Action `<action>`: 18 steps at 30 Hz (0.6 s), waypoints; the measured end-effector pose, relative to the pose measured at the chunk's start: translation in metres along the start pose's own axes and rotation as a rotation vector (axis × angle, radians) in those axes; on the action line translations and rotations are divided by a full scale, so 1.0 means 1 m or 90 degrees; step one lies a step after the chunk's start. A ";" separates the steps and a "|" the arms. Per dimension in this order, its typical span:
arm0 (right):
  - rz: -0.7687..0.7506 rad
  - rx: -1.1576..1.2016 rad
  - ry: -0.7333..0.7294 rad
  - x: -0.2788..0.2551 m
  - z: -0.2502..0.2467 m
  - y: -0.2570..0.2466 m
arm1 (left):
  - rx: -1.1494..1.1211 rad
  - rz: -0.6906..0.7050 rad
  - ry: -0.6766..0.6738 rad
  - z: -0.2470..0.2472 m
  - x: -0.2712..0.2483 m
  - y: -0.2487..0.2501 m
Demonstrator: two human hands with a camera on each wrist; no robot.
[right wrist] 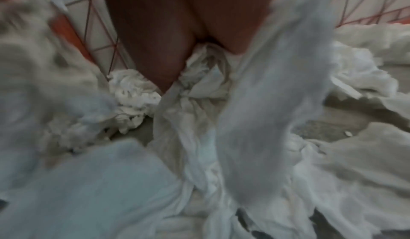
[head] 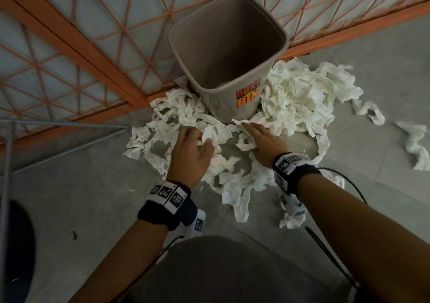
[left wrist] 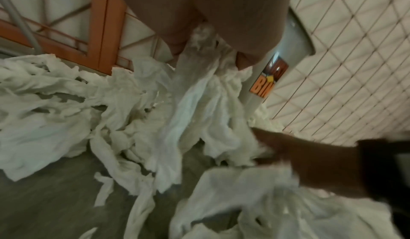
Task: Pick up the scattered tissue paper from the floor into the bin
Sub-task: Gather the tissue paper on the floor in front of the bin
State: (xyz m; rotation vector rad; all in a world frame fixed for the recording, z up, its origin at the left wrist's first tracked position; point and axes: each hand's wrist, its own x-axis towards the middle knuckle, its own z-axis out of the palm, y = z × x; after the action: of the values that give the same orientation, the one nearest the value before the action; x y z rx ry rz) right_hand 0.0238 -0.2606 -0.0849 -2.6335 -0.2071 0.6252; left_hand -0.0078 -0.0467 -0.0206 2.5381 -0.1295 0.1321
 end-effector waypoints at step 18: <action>0.181 0.427 0.234 -0.040 -0.036 0.012 | 0.177 0.035 -0.400 0.087 -0.077 -0.003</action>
State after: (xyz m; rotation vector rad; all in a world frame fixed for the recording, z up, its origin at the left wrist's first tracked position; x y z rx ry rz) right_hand 0.0056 -0.2944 -0.0454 -2.0721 0.4236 0.2206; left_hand -0.0777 -0.0884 -0.1033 2.7626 -0.4514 -0.6753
